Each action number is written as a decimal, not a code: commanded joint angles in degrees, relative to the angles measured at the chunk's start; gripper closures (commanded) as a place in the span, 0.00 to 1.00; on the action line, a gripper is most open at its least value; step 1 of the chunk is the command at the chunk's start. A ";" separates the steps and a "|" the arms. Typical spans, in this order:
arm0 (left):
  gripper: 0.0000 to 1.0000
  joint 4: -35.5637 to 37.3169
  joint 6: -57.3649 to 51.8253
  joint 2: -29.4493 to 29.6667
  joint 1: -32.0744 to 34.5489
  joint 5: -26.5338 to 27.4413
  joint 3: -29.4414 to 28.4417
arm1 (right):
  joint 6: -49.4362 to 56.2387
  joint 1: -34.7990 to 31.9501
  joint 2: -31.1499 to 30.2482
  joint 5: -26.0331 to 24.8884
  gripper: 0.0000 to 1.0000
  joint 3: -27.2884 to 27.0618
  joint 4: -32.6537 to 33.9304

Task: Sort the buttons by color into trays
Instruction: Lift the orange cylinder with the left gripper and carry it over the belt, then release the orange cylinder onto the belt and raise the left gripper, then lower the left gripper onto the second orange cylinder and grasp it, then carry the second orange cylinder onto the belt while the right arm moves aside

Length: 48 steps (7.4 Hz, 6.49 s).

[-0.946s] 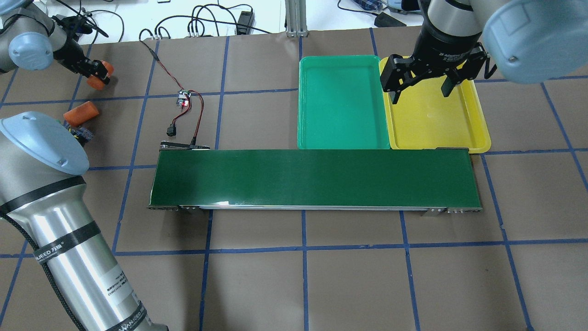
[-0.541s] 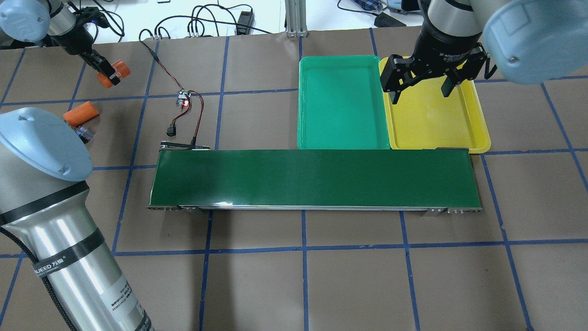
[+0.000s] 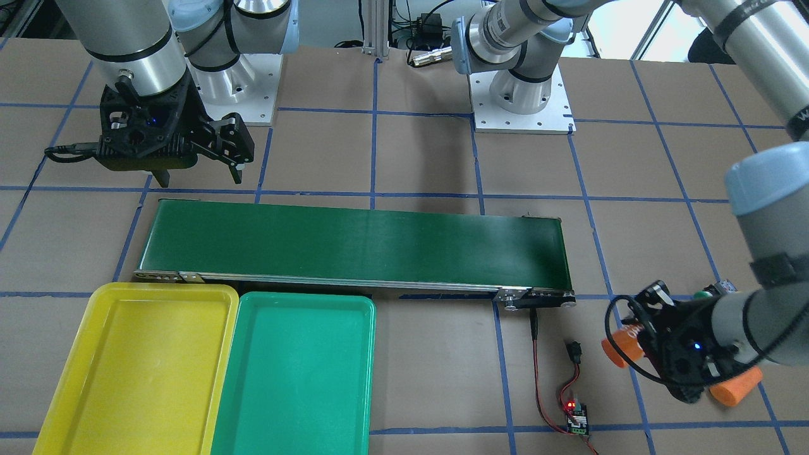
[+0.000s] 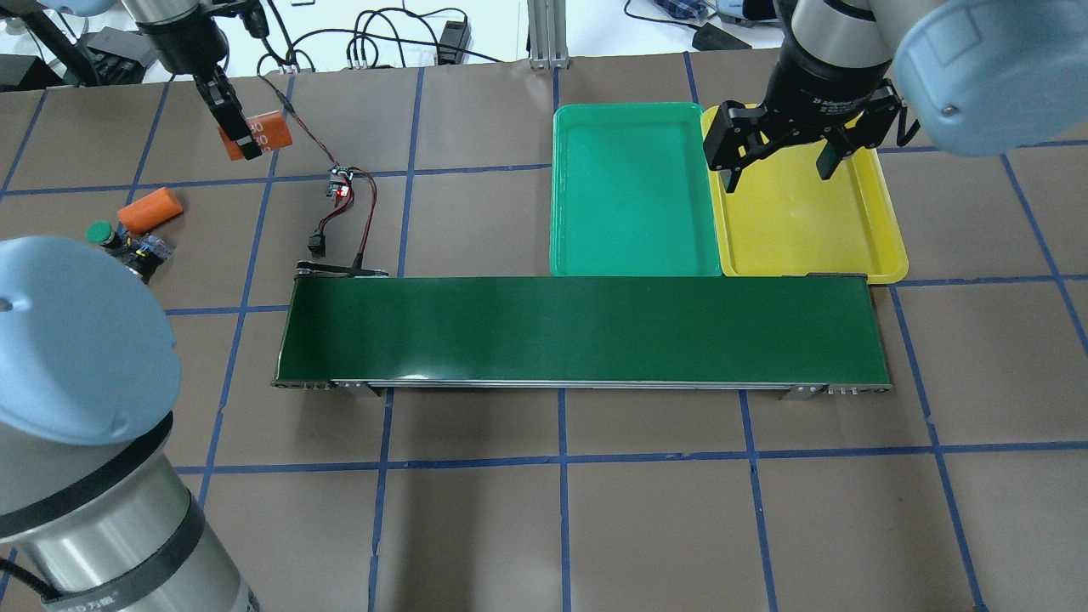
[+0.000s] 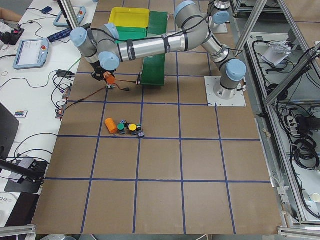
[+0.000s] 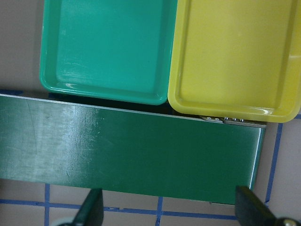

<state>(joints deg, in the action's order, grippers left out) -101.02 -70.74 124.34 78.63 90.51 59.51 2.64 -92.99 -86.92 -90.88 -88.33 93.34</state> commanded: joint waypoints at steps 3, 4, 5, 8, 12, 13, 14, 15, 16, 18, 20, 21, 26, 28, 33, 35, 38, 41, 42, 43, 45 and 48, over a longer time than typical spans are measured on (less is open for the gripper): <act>1.00 16.48 2.89 -18.57 3.18 -0.59 33.57 | 0.00 0.00 0.00 0.00 0.00 0.00 0.00; 1.00 24.82 0.63 -20.96 4.76 -0.68 39.83 | 0.00 0.00 0.00 0.00 0.00 0.00 0.00; 1.00 28.21 0.17 -23.42 5.38 -0.68 45.37 | 0.00 0.00 0.00 0.00 0.00 0.00 0.00; 0.88 35.80 0.16 -25.01 5.47 -0.94 51.83 | 0.00 0.00 0.00 0.00 0.00 0.00 0.00; 0.13 35.98 1.57 -25.81 5.04 -8.77 52.82 | 0.00 0.00 0.00 0.00 0.00 0.00 0.00; 0.14 35.28 1.66 -27.30 4.69 -8.42 51.77 | 0.00 0.00 0.00 0.00 0.00 0.00 0.00; 0.14 33.97 1.66 -28.18 3.30 -7.81 49.32 | 0.00 0.00 0.00 0.00 0.00 0.00 0.00; 0.14 29.69 1.75 -25.41 -2.98 -7.63 43.56 | 0.00 0.09 0.00 0.00 0.00 0.00 0.00; 0.14 29.30 8.36 -21.29 -8.70 -5.19 35.93 | 0.00 0.09 0.00 0.00 0.00 0.00 0.09; 0.13 28.77 22.75 -9.88 -9.81 1.23 21.32 | 0.00 0.26 0.09 0.00 0.00 0.00 0.00; 0.07 28.95 25.56 1.90 -14.53 1.16 11.37 | 0.17 0.44 0.09 -0.17 0.00 0.00 0.00; 0.07 28.77 25.57 5.61 -16.04 1.25 9.68 | 0.35 0.53 0.09 -0.09 0.00 0.00 0.17; 0.01 32.17 26.09 12.84 -18.15 1.25 5.89 | 0.52 0.26 1.92 -0.35 0.00 0.17 -1.65; 0.01 32.90 25.05 13.47 -18.51 1.16 5.70 | -0.17 0.09 2.28 -0.79 0.00 0.17 -6.92; 0.96 31.41 22.22 13.48 -19.22 2.04 6.67 | 0.35 -0.44 7.20 -0.09 0.05 -8.24 -2.20; 1.00 29.31 22.49 12.77 -18.78 2.04 6.76 | 0.70 0.61 7.03 -0.96 0.06 -15.96 5.38; 1.00 19.57 24.32 5.77 -12.93 1.34 7.28 | 9.27 1.14 6.24 -3.41 0.06 -20.22 13.87; 1.00 10.76 29.17 -5.47 -8.69 -1.11 13.41 | 35.77 10.33 5.71 -3.69 0.06 -20.22 16.15; 1.00 10.75 31.78 -8.91 -5.89 -1.12 18.49 | 42.65 14.72 5.80 -2.91 0.05 -20.30 16.17; 1.00 11.80 38.07 -12.86 -2.99 -0.77 24.89 | 50.20 18.33 6.06 -3.68 0.03 -20.31 16.52; 1.00 18.12 47.23 -18.32 0.28 -1.20 34.66 | 63.13 26.42 7.37 -2.82 0.00 -20.31 17.74; 1.00 30.76 54.22 -20.98 6.43 -1.47 43.48 | 75.64 32.42 12.82 -3.25 0.00 -19.61 21.27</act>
<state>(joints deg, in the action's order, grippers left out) -75.11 -18.30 104.16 82.61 89.23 100.07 73.93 -62.85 -75.75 -93.87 -108.29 113.81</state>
